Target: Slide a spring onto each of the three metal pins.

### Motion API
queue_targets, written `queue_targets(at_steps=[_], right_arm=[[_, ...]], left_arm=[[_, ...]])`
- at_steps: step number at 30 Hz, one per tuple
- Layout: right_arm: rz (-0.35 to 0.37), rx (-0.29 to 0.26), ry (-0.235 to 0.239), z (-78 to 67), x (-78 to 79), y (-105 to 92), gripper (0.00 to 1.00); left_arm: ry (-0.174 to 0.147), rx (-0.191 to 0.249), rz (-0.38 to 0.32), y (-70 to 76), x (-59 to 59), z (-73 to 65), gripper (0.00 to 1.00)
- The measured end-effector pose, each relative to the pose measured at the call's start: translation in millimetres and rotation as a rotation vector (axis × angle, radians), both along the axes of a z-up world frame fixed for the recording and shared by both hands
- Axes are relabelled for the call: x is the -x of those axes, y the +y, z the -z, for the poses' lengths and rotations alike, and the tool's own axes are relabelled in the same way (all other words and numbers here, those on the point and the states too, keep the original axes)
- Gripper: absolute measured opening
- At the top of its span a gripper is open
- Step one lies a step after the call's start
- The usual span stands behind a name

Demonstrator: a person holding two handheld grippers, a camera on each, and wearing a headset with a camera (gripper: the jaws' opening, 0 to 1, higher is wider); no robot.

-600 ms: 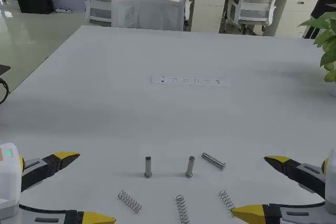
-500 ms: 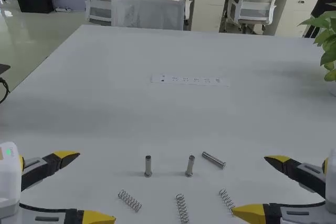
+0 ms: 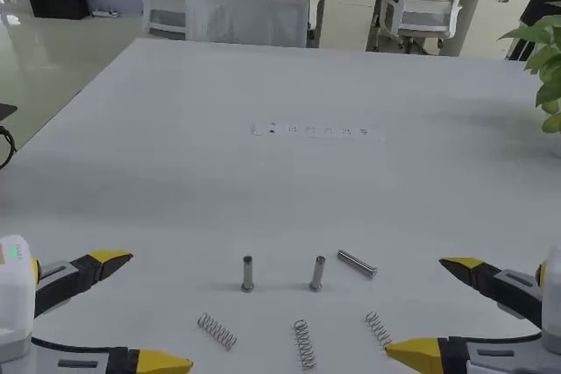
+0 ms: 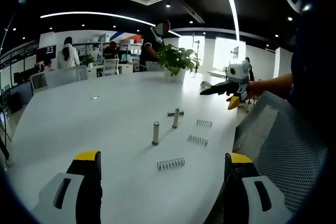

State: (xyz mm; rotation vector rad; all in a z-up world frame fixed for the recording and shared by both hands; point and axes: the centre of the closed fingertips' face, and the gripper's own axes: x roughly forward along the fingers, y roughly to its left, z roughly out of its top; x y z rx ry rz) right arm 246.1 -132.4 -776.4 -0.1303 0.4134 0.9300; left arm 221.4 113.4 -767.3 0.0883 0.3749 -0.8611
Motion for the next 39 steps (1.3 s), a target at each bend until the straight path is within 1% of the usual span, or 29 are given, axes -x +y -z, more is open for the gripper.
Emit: queue_targets(at_steps=[8,12,14,18,20,23,27,33,39], right_arm=[[0.002,-0.002,0.003,0.6,0.1,-0.6,0.96],[0.002,-0.002,0.002,0.8,0.1,-0.8,0.96],[0.0,-0.002,0.002,0.9,0.5,-0.5,0.96],[0.002,-0.005,-0.003,-0.8,0.5,-0.5,0.96],[0.001,-0.003,-0.002,0.0,0.4,-1.0,0.96],[0.003,-0.001,0.001,1.5,0.5,-2.2,0.96],[-0.001,0.001,0.003,0.8,1.2,-1.1,0.96],[-0.006,0.002,-0.002,-2.2,-2.6,0.3,0.96],[-0.009,0.005,-0.001,-1.3,-3.2,1.3,0.96]], left_arm=[[0.002,-0.002,0.006,-1.6,-0.2,0.7,0.95],[-0.004,-0.002,0.006,-1.8,-0.8,-1.1,0.95],[-0.003,0.004,0.004,-1.8,-0.8,-1.7,0.95],[-0.005,0.0,0.005,-1.6,0.0,-1.2,0.95],[-0.003,0.005,0.003,-1.7,0.5,-1.0,0.95],[0.0,0.0,0.006,-1.8,1.6,0.6,0.95],[-0.001,0.001,0.004,-1.1,0.6,-0.9,0.95],[-0.004,0.002,0.006,-1.4,-1.1,-2.7,0.95],[-0.001,0.001,0.008,-1.9,-1.0,-1.0,0.94]])
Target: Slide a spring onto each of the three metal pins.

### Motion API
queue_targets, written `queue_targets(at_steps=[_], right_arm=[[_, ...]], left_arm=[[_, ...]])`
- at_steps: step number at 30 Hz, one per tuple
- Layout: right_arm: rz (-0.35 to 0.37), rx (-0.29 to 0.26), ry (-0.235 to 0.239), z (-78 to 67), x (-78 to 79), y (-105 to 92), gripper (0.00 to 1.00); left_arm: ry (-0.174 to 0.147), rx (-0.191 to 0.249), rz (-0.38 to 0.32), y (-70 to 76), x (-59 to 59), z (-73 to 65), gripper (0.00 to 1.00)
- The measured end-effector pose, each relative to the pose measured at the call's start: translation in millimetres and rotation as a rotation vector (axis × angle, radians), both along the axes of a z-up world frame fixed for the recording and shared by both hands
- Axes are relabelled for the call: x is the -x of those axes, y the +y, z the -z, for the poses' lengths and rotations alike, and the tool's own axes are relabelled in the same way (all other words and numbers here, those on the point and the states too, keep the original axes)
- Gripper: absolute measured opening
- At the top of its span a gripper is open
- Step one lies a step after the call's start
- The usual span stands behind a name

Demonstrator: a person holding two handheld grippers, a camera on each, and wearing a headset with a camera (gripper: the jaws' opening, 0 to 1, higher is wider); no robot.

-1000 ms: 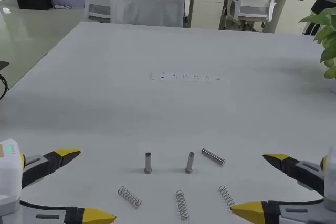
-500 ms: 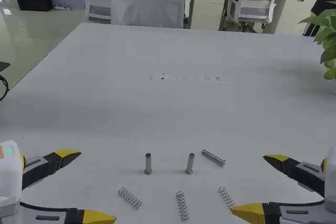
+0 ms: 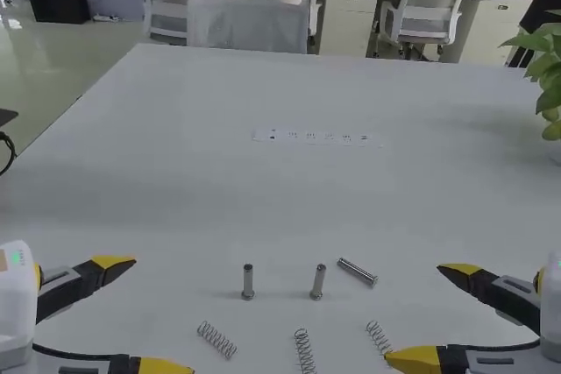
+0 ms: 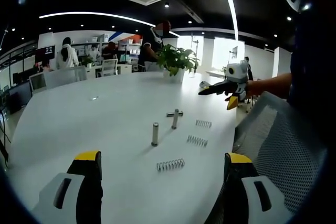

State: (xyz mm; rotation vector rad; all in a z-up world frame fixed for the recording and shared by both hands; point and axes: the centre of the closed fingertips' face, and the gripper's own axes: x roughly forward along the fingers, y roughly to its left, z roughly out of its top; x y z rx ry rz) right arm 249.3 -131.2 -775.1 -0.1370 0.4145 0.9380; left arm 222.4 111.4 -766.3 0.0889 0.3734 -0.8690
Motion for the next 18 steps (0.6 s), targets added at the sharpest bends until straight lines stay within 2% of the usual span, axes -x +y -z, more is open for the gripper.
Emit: queue_targets(at_steps=[18], right_arm=[[0.005,0.0,0.012,2.4,0.0,-0.9,0.95]], left_arm=[[0.001,0.002,-0.002,-0.5,0.7,0.2,0.94]])
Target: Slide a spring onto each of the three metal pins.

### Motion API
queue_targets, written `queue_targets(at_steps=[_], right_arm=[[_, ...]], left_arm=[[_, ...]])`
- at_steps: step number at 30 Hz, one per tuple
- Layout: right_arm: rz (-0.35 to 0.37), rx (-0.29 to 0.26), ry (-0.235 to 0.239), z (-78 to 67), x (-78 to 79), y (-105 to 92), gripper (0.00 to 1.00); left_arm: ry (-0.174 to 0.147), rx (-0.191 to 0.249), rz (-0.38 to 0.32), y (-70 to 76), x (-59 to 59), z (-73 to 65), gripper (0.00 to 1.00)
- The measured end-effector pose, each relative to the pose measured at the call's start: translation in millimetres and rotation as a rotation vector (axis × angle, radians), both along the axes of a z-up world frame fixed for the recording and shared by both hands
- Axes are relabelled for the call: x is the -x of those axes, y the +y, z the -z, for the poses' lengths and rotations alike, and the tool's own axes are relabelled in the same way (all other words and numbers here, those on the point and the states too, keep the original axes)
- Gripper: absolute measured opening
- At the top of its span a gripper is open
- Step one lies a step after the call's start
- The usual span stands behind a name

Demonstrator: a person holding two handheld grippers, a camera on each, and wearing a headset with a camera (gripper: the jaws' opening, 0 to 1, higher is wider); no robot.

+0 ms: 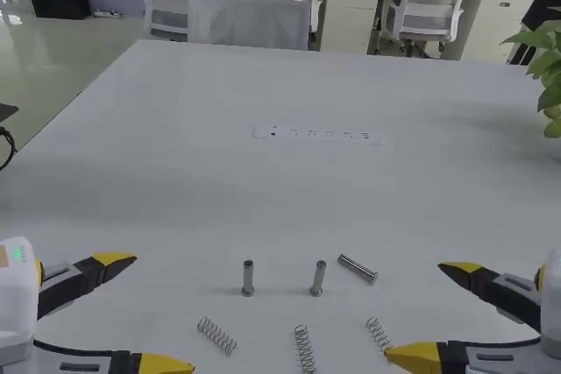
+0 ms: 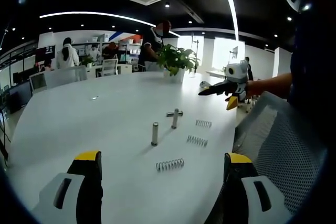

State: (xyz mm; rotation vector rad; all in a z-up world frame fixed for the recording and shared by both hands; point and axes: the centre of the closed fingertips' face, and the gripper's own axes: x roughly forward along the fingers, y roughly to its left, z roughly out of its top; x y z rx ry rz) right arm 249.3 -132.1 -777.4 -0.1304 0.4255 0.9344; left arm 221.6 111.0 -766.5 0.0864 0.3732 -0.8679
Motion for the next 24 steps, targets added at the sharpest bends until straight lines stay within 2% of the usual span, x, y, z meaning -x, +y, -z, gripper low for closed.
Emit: queue_targets(at_steps=[8,16,20,24], right_arm=[[-0.003,0.017,0.0,-3.9,-6.6,1.1,0.93],[-0.009,0.047,-0.006,-5.0,-22.4,2.4,0.88],[-0.004,0.043,0.008,-6.5,-32.4,5.9,0.84],[-0.009,0.064,0.009,-3.9,-40.8,8.5,0.81]], left_arm=[[-0.003,0.005,0.0,-0.5,0.1,-0.7,0.94],[-0.01,0.015,-0.001,-2.3,0.8,-2.4,0.94],[-0.005,0.013,-0.001,-2.2,0.9,-1.6,0.94],[-0.011,0.019,-0.006,-1.8,-0.2,-4.2,0.94]])
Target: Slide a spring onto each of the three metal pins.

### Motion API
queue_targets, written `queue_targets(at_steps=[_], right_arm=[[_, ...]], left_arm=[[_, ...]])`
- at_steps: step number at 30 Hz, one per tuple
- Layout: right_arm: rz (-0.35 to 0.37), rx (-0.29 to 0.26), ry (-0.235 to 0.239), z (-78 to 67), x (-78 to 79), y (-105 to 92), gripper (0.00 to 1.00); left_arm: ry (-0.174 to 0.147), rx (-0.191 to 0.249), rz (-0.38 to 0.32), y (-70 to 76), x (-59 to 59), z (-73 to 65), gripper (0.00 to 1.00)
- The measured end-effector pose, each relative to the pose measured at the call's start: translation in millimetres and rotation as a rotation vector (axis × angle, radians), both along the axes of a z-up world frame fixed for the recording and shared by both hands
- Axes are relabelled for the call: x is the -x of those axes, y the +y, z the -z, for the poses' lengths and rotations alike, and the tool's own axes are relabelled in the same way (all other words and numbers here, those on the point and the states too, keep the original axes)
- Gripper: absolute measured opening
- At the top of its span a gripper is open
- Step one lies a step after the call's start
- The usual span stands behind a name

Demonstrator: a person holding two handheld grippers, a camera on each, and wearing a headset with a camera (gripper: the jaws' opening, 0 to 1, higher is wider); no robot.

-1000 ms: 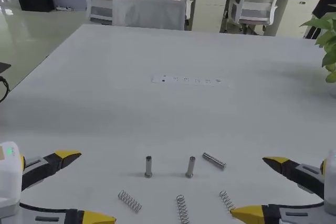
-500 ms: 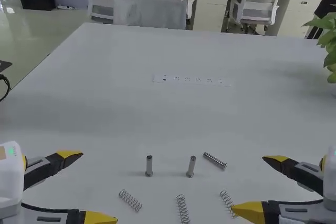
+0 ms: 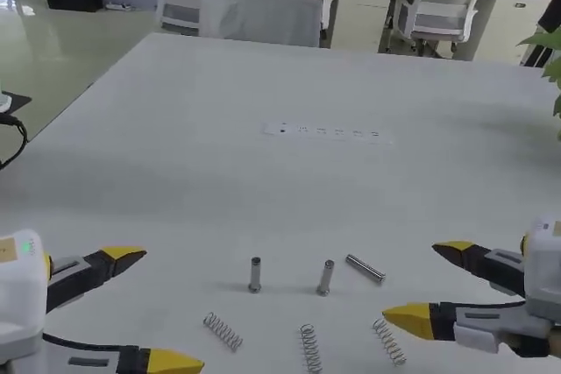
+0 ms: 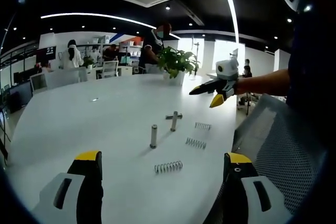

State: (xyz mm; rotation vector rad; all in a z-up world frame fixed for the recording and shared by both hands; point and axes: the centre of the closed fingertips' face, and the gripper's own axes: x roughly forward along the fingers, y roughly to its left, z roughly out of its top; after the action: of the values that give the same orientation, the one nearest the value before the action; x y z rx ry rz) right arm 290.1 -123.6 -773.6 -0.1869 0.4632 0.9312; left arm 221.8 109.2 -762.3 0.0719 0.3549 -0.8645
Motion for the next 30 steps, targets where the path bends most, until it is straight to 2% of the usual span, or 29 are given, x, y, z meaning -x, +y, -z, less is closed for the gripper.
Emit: queue_targets(at_steps=[18,30], right_arm=[[0.002,0.097,0.017,10.7,-32.5,7.7,0.64],[-0.005,0.186,0.039,18.8,-50.7,17.8,0.46]], left_arm=[[-0.004,0.023,-0.02,1.9,-3.0,-3.5,0.93],[0.001,0.026,-0.021,0.5,-3.7,-1.2,0.92]])
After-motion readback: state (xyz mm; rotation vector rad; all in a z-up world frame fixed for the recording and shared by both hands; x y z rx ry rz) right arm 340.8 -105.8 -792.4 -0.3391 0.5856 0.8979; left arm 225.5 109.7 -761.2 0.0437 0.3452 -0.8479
